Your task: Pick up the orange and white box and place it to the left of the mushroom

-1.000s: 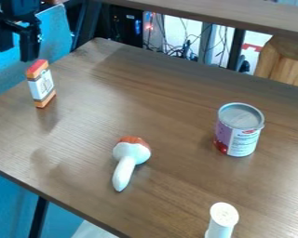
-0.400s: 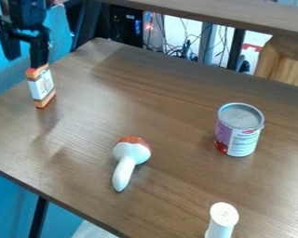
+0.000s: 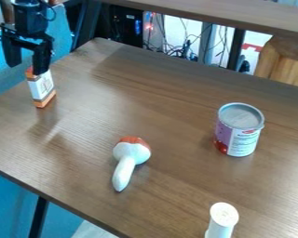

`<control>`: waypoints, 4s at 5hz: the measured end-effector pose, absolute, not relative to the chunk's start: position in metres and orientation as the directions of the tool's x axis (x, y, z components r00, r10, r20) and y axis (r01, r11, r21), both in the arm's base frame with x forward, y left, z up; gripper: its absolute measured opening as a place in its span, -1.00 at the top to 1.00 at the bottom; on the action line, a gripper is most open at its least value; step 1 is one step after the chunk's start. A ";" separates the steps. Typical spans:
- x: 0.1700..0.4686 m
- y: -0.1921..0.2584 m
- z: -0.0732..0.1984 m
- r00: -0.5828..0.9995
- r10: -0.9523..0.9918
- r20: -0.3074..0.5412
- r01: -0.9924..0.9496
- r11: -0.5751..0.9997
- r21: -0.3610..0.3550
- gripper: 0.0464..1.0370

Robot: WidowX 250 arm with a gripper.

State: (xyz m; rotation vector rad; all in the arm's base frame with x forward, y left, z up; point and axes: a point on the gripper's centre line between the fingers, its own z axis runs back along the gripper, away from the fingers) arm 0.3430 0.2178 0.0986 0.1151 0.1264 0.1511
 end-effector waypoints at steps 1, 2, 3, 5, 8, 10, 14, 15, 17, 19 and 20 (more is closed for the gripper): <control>0.347 0.215 0.098 0.981 0.155 -0.118 -0.138 0.981 0.138 -0.93; 0.347 0.216 0.095 0.979 0.160 -0.128 -0.142 0.980 0.142 -0.85; 0.346 0.217 0.095 0.978 0.164 -0.127 -0.145 0.978 0.148 -0.31; 0.351 0.220 0.084 0.974 0.174 -0.147 -0.154 0.978 0.141 0.32; 0.333 0.192 0.107 0.995 0.070 -0.069 -0.067 0.996 0.055 0.32; 0.296 0.180 0.117 0.994 0.014 -0.111 -0.005 0.997 0.082 0.32; 0.261 0.082 0.085 0.918 -0.302 -0.256 0.304 0.952 -0.034 0.32; 0.265 0.046 0.082 0.896 -0.363 -0.254 0.377 0.926 0.007 0.32; 0.267 0.041 0.076 0.906 -0.324 -0.273 0.368 0.921 0.126 0.32; 0.267 0.053 0.060 0.903 -0.275 -0.331 0.336 0.931 0.144 -0.47; 0.266 0.055 0.066 0.912 -0.260 -0.317 0.301 0.949 0.087 -0.92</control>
